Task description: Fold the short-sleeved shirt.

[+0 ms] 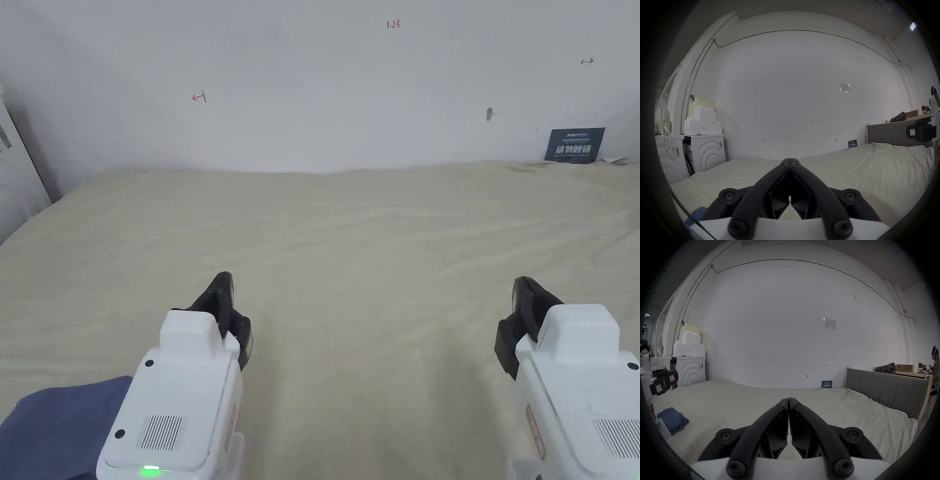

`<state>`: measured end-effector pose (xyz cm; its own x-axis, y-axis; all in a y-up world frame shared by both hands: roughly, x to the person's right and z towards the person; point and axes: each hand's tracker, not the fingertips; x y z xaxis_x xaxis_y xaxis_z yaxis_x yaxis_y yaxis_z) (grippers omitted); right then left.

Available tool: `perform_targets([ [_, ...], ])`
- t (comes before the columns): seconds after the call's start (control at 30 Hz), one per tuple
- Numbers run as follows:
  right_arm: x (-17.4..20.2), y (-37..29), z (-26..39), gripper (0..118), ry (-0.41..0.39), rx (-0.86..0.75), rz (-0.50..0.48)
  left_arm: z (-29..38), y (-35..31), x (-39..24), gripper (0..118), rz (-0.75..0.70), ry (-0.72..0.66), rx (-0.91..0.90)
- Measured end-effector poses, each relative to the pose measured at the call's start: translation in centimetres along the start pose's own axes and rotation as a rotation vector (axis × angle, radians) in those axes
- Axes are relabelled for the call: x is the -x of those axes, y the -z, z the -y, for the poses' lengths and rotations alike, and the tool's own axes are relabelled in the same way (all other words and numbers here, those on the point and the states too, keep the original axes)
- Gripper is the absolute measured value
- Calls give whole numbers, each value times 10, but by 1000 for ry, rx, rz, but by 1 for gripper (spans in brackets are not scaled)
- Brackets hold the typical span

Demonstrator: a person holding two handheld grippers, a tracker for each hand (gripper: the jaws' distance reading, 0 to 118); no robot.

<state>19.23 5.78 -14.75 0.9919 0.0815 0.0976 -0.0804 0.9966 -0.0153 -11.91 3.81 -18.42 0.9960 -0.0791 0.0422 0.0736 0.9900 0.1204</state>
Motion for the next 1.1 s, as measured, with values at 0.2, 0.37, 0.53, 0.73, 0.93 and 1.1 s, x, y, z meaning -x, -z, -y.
perform_targets([
  [0.2, 2, 0, -1, 1, -5, -2, -5, 1, 0, 3, 0, -10, -17, -1],
  [0.37, 3, 0, 0, 1, -5, 0, -6, 1, 1, 5, 0, -11, -15, 1],
  [0.53, 4, 0, 0, 1, -7, 0, -7, 2, 1, 7, 0, -11, -14, -1],
  [0.73, 5, 1, 0, 50, -3, 6, -8, 3, 1, 7, 41, -3, -17, 9],
  [0.93, 6, 0, 2, 99, 0, 6, -10, 4, 3, 9, 112, 0, -44, 18],
  [1.1, 6, -1, 3, 113, 12, 3, -11, 5, 3, 8, 118, -1, -31, 10],
])
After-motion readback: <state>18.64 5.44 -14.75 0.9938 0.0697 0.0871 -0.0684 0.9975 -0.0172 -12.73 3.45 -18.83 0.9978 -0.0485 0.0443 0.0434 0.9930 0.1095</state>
